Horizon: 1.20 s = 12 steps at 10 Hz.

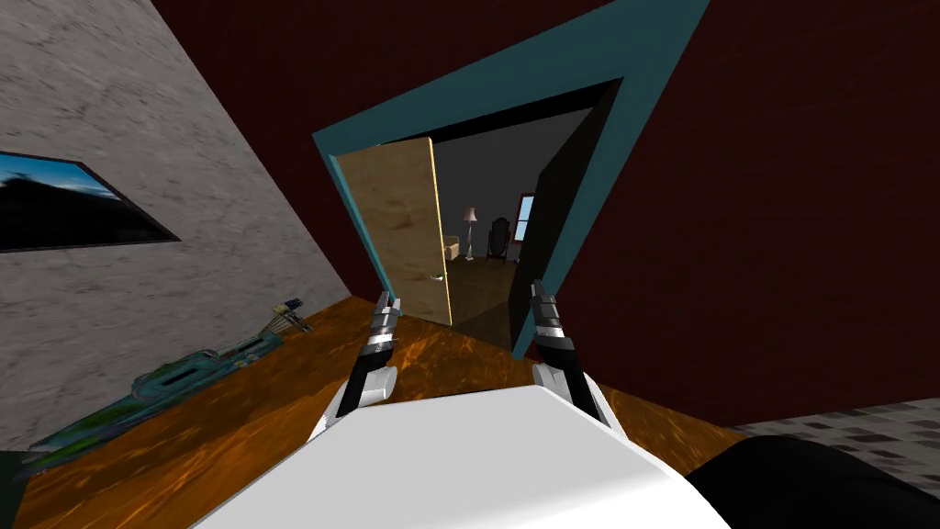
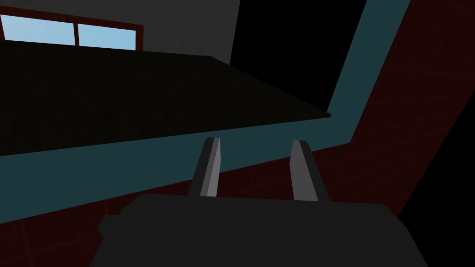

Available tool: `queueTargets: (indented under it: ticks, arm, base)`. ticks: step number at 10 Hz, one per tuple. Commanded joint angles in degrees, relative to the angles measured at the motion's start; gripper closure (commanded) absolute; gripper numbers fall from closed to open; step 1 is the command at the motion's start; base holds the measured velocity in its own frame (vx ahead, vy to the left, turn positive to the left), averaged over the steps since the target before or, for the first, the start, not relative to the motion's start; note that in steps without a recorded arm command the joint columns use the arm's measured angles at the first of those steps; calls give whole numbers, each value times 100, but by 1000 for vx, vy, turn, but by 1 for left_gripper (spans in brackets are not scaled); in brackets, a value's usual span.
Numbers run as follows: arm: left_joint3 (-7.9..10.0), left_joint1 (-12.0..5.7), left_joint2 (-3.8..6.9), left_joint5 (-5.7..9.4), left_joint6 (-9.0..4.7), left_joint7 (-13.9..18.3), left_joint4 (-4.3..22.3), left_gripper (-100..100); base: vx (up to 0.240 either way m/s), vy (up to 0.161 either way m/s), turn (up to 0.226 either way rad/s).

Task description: Push the door open

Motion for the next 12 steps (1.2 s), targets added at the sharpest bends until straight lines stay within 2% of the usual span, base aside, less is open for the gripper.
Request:
queueTargets:
  ticks: [1,3,4,5,6,8,9,10,11,12]
  arm:
    - [16,-96,22,14,-55,0,286,-100]
    - [39,-246,57,38,-143,1,632,-100]
    - [39,-246,57,38,-143,1,709,-100]
    - [50,-321,75,50,-187,2,890,-100]
    - [50,-321,75,50,-187,2,921,-100]
    - [74,-475,102,75,-277,4,1273,-100]
    - [74,-475,102,75,-277,4,1356,-100]
    - [85,-552,116,87,-323,5,1553,-100]
    - [85,-552,116,87,-323,5,1574,-100]
    - [97,-629,129,99,-368,6,1792,-100]
  base:
    - [27,60,-104]
    - [65,99,-179]
    - [46,85,-74]
    - [43,70,-143]
    - [25,61,-48]
    - [35,83,-162]
    - [41,81,-63]
    - [34,71,-95]
    - [24,57,-71]
    - [21,67,-131]
